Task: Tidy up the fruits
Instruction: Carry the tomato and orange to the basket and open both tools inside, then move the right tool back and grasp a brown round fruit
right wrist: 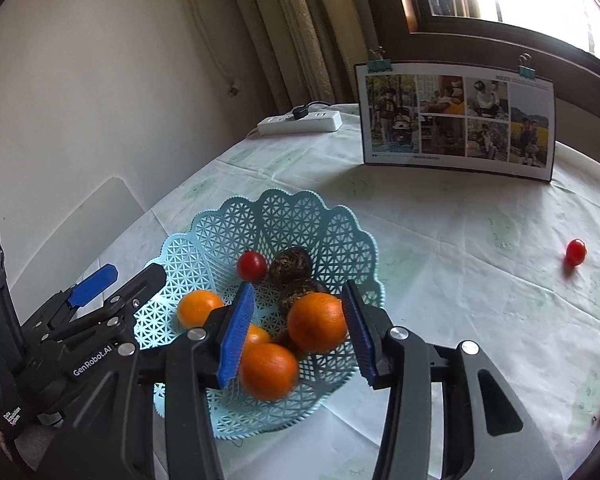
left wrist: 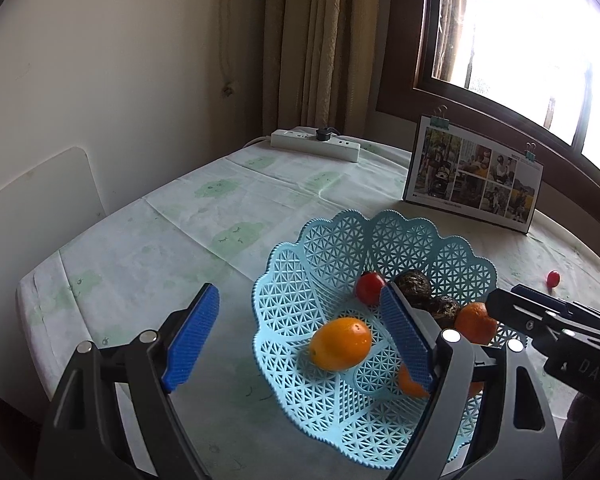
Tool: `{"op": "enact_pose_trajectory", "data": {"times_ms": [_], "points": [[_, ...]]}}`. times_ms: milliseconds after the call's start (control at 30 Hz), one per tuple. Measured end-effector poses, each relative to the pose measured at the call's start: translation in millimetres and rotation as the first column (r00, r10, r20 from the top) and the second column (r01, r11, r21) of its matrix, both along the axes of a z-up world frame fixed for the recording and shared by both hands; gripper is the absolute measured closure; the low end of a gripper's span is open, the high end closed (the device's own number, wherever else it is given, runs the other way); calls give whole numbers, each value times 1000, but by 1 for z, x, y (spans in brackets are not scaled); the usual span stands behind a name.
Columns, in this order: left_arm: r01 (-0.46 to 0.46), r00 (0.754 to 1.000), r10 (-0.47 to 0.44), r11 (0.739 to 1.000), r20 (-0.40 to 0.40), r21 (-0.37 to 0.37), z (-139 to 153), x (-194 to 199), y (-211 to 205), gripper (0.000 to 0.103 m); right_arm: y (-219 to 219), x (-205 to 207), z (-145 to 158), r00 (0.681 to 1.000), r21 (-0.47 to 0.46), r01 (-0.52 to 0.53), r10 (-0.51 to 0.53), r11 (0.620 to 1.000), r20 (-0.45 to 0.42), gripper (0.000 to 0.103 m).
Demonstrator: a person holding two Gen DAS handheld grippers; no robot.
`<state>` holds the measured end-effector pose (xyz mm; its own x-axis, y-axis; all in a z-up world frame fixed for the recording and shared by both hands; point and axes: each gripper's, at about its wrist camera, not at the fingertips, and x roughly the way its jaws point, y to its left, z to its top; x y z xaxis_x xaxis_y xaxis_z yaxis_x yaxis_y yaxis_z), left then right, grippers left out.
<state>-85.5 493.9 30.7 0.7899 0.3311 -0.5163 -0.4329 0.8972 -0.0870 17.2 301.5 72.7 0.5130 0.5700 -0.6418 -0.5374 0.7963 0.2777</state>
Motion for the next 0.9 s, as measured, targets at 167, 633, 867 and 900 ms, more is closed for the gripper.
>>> {"op": "enact_pose_trajectory", "data": {"times_ms": [167, 633, 867, 900], "points": [[7, 1000, -7, 1000, 0, 4, 1, 2, -5, 19, -18, 1, -4, 999, 11, 43, -43, 999, -11, 54], [42, 999, -42, 999, 13, 18, 11, 5, -26, 8, -87, 6, -22, 982, -35, 187, -188, 982, -17, 51], [86, 996, -86, 996, 6, 31, 12, 12, -45, 7, -135, 6, -23, 959, -49, 284, -285, 957, -4, 51], [90, 996, -90, 995, 7, 33, 13, 12, -48, 7, -141, 6, -23, 955, -54, 296, -297, 954, -1, 51]]}}
